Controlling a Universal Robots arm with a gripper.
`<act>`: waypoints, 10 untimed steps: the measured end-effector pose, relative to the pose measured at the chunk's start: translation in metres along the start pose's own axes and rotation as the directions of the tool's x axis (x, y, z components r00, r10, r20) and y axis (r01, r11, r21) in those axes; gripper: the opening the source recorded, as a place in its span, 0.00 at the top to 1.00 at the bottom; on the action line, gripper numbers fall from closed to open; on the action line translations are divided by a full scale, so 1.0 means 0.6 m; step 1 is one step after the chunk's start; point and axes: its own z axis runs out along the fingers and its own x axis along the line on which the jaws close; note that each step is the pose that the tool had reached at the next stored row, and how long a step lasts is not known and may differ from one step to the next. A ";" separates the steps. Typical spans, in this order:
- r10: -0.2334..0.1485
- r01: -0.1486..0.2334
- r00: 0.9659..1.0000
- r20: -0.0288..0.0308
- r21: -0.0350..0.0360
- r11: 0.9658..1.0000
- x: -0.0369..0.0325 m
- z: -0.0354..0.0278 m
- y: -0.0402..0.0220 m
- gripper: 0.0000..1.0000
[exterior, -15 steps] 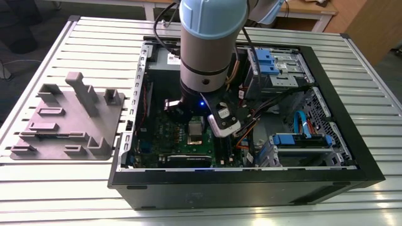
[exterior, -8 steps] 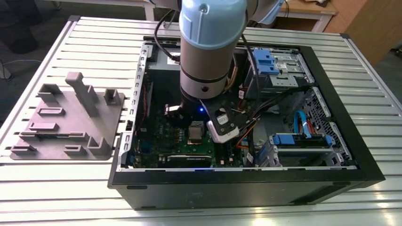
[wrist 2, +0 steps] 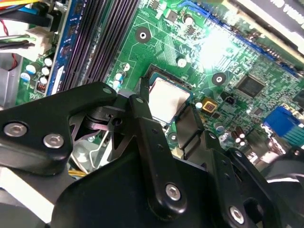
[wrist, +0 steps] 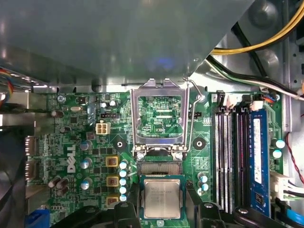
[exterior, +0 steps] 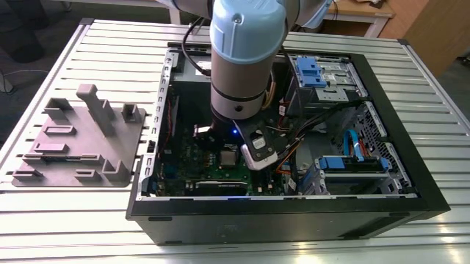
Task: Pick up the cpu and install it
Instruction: 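Place the cpu into insertion slot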
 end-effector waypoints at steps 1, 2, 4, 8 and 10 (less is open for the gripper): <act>0.000 0.000 1.000 0.000 0.000 1.000 0.000 0.002 0.001 0.53; 0.000 0.000 1.000 0.000 0.000 1.000 0.000 0.004 0.001 0.53; 0.000 0.000 1.000 0.000 0.000 1.000 0.000 0.007 0.003 0.53; 0.000 0.000 1.000 0.000 0.001 1.000 0.000 0.014 0.003 0.53; 0.000 0.000 1.000 0.000 0.001 1.000 0.000 0.015 0.003 0.53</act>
